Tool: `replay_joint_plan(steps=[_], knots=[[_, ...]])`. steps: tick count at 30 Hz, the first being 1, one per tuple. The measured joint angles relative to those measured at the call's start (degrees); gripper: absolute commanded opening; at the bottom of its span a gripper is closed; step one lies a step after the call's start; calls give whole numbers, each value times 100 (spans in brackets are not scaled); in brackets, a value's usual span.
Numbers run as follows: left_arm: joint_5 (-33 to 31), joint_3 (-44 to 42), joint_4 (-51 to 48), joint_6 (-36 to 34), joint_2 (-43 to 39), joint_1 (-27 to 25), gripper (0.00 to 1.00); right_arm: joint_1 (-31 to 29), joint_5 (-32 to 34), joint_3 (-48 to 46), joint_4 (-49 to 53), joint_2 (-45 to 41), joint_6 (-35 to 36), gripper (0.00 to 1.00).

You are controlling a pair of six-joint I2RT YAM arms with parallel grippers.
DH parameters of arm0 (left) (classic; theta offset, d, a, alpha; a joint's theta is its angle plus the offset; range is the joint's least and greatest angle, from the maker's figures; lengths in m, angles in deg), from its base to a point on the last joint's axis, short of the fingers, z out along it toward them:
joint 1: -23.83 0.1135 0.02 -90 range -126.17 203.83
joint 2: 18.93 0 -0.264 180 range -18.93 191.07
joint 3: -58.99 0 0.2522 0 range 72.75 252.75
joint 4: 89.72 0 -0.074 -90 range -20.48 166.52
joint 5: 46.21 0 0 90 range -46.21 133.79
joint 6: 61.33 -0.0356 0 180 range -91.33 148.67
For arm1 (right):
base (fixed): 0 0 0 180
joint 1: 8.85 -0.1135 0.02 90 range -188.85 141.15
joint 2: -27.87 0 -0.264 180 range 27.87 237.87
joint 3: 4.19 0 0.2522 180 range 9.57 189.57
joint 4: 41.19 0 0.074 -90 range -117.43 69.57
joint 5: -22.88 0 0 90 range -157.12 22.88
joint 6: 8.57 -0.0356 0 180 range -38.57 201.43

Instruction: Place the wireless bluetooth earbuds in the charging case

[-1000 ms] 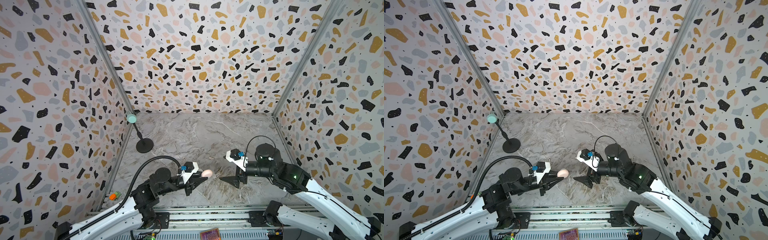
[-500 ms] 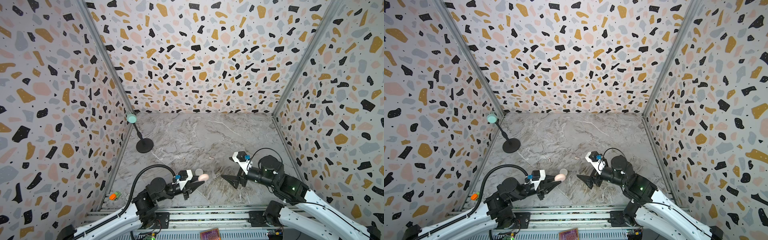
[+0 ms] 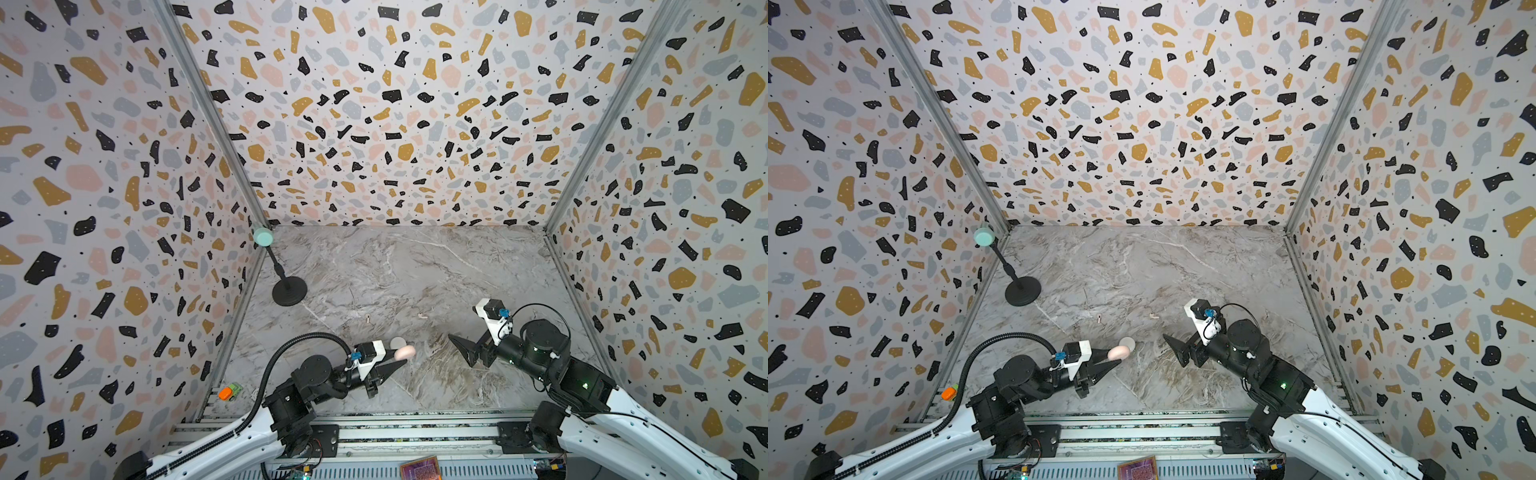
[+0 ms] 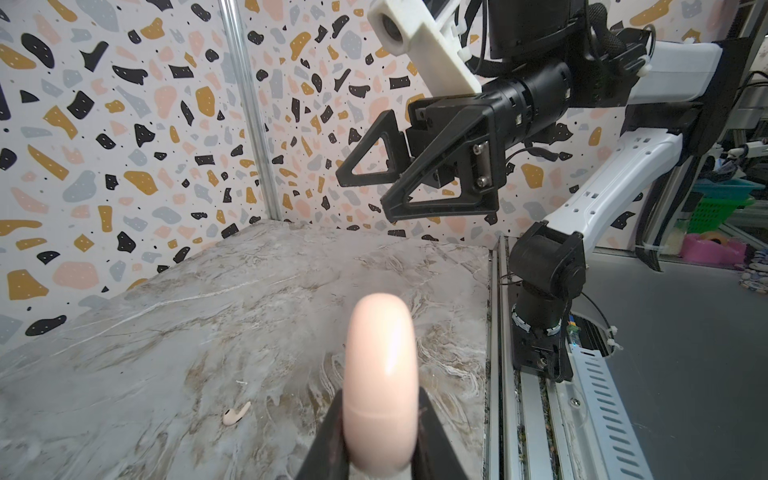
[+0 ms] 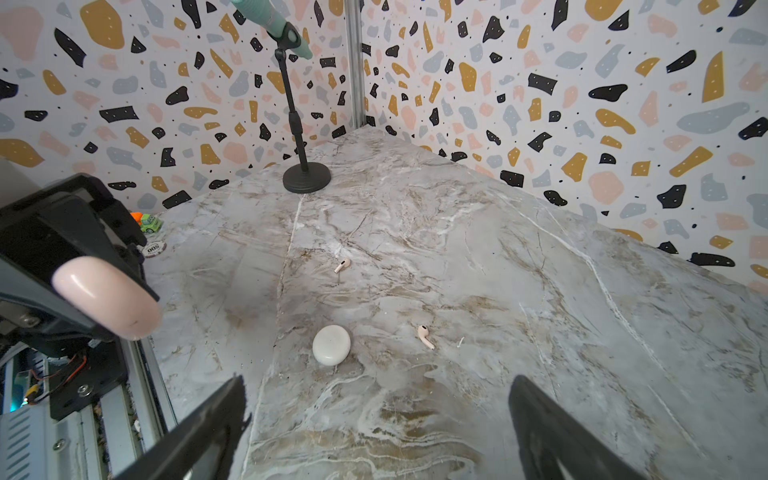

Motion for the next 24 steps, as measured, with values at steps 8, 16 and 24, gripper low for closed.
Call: replay_joint_plan(steps=[8,16,24], knots=[[308,2,223,133,553,0,0,0,-254,-210,-424,-146,-4,99],[535,2,358,249,608,0,0,-323,-348,-317,-787,-155,0,99],[656,13,339,249,553,0,0,-1257,157,-310,-1001,92,136,99]])
